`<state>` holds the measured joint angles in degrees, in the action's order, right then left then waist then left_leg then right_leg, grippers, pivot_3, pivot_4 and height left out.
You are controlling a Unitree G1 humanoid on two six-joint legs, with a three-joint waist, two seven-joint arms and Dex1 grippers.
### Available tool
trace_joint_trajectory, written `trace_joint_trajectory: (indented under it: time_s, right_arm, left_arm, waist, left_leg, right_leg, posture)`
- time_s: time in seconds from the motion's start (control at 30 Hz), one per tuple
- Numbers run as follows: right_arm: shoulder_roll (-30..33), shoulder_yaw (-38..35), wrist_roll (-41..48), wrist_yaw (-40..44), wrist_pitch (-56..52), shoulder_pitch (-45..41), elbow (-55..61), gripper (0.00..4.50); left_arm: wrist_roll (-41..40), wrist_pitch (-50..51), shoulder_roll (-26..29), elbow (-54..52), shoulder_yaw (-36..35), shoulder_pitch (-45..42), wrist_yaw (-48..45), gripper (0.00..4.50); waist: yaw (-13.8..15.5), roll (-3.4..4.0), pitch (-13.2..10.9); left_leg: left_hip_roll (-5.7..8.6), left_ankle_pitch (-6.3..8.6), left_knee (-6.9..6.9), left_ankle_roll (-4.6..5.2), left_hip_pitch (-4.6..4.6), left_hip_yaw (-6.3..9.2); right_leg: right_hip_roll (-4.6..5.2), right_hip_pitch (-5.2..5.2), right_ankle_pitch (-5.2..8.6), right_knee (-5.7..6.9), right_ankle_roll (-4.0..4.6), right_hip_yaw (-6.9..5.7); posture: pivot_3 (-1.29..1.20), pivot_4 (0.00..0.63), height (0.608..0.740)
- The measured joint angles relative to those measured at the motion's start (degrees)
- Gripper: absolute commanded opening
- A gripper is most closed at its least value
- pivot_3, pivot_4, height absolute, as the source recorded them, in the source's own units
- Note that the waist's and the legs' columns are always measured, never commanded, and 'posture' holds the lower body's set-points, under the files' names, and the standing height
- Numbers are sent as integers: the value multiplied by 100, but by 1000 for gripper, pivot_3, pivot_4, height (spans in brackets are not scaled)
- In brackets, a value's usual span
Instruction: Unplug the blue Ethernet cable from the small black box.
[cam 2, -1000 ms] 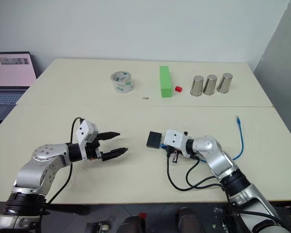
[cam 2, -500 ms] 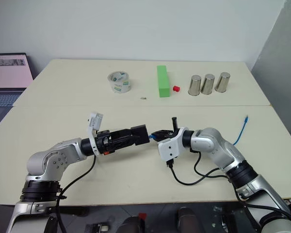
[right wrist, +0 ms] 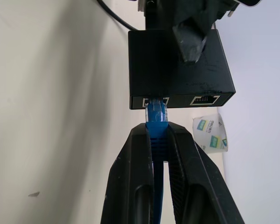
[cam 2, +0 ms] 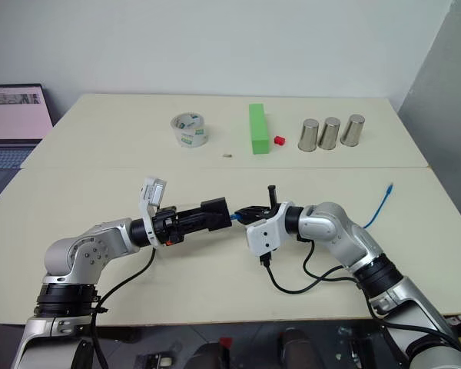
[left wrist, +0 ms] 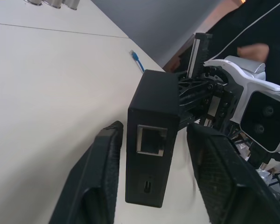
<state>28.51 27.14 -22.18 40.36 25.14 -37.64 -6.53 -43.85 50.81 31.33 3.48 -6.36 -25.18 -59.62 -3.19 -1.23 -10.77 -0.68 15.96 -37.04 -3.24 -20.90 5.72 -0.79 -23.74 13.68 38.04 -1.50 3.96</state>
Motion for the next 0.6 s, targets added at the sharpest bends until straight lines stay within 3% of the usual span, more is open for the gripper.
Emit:
trace_joint_trajectory:
  time_s: [0.17, 0.23, 0.27, 0.4, 0.53, 0.6]
  right_arm:
    - [-37, -18, -14, 2, -36, 0, -2, 143]
    - [-38, -17, -15, 26, -49, 0, -2, 143]
    - [-37, -17, -15, 44, -49, 0, -2, 867]
    - [42, -4, -23, 150, 82, -3, 18, 1738]
    - [437, -10, 253, 775, -20, -2, 271, 2673]
    - [524, -70, 583, 1091, -318, 75, 519, 2735]
  left_arm:
    - [79, -99, 0, 47, 70, -4, -46, 818]
    - [132, -149, 1, 71, 97, -14, -86, 802]
    - [150, -165, 2, 88, 108, -17, -110, 802]
    - [306, -246, 90, 182, 233, -27, -209, 802]
    - [499, -389, 244, 316, 391, -114, -478, 802]
    - [601, -498, 283, 371, 478, -189, -614, 802]
  waist:
    - [2, 0, 0]
    - [3, 0, 0]
    - [2, 0, 0]
    - [2, 0, 0]
    - [1, 1, 0]
    - [3, 1, 0]
  left_leg:
    - [0, 0, 0, 0, 0, 1]
    - [0, 0, 0, 0, 0, 0]
    - [0, 0, 0, 0, 0, 0]
    - [1, 0, 0, 0, 0, 0]
    - [2, 0, 1, 0, 0, 0]
    - [2, 0, 1, 0, -1, 2]
  right_leg:
    - [0, 0, 0, 1, 0, -1]
    - [0, 0, 0, 1, 0, 0]
    - [0, 0, 0, 0, 0, 0]
    - [0, 0, 0, 0, 0, 0]
    - [0, 1, 0, -3, 0, -1]
    - [0, 1, 0, -2, 0, -2]
  posture:
    - [0, 150, 740]
    - [0, 150, 740]
    - [0, 150, 740]
    - [0, 150, 740]
    - [0, 150, 740]
    - [0, 150, 740]
